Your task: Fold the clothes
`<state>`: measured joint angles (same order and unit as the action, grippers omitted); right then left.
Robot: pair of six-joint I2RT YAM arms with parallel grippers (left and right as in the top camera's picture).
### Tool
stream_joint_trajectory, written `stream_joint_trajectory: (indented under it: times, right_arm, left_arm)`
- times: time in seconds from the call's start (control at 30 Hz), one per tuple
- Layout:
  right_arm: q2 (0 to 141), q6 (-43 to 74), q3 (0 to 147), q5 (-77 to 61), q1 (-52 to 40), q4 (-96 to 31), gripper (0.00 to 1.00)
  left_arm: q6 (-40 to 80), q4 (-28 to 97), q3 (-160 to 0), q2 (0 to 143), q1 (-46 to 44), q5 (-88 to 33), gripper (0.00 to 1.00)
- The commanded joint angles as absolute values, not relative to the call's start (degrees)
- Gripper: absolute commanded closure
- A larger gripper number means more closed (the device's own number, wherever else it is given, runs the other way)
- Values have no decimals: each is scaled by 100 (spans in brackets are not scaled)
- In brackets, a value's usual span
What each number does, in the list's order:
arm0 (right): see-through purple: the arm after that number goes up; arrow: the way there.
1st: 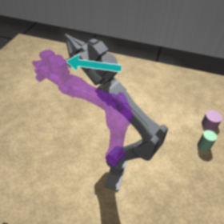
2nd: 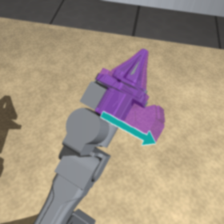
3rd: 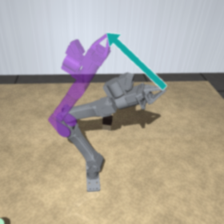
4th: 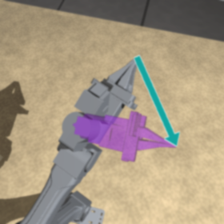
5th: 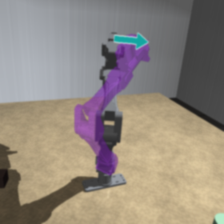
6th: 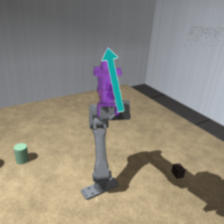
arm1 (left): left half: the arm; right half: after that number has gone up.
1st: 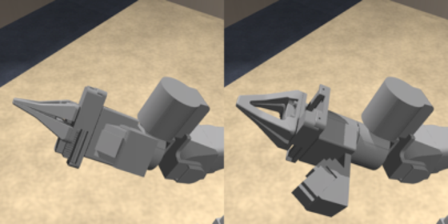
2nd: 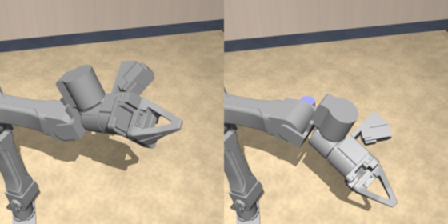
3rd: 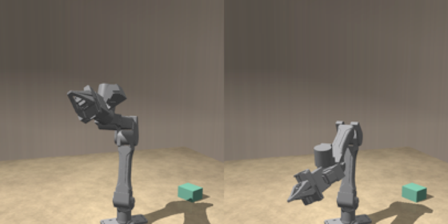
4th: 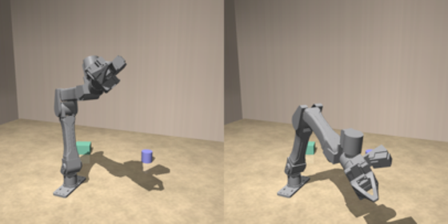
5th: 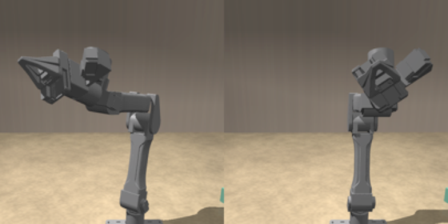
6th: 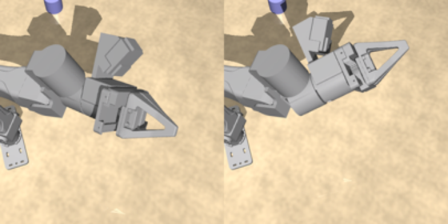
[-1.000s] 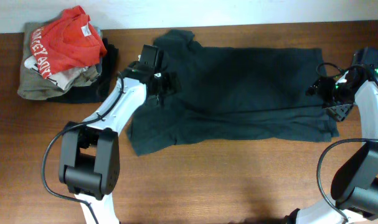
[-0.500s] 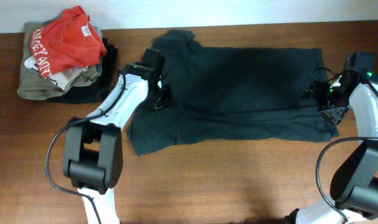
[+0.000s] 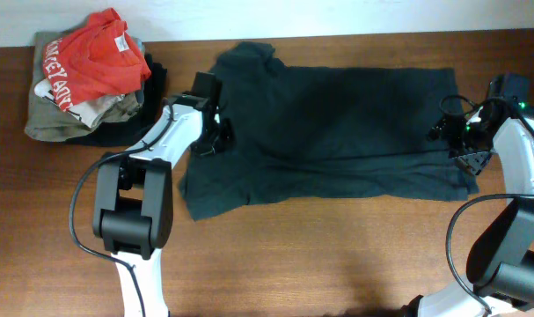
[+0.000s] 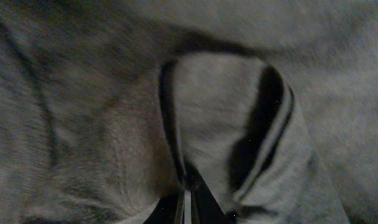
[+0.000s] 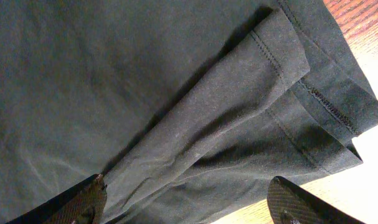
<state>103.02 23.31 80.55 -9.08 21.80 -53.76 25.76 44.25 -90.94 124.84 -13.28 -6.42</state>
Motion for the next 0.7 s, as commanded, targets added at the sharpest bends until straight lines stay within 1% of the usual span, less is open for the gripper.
stream_joint_trajectory:
  times: [0.0, 0.07, 0.13, 0.2, 0.27, 0.3, 0.4, 0.5, 0.57, 0.67]
  right_arm:
    - [10285, 2268, 8029, -836, 2132, -5384, 14]
    - [10285, 2268, 8029, -836, 2132, -5389, 14]
    - [10287, 2270, 8029, -836, 2132, -5389, 14]
    - [10287, 2268, 8029, -836, 2132, -5395, 14]
    - [10287, 2265, 8029, -834, 2132, -5417, 14]
    - [10287, 2263, 8029, -834, 2132, -5424, 14]
    - [10287, 2268, 8029, -834, 2132, -5422, 14]
    - [10287, 2265, 8029, -836, 2132, -5422, 14]
    - [10287, 2268, 8029, -836, 2132, -5422, 14]
    - [10287, 2270, 8029, -838, 2128, -5422, 14]
  left_arm:
    - [2261, 4320, -9041, 12599, -1164, -314, 94]
    - [2097, 4211, -9041, 12602, -1085, -294, 94]
    - [2082, 3983, -9043, 12599, -1013, -19, 98]
    - [1955, 3811, -9115, 12599, -956, 19, 98]
    - [1957, 3955, -9421, 12597, -919, -21, 97]
    - [1957, 4195, -9714, 12597, -919, -19, 92]
    - [1959, 4910, -10451, 12597, -941, -21, 91]
    - [1959, 5752, -10993, 12597, -1007, -309, 85]
    - [1966, 6204, -10993, 12602, -1076, -744, 80]
    - [2104, 6921, -10755, 12693, -1240, -1125, 79]
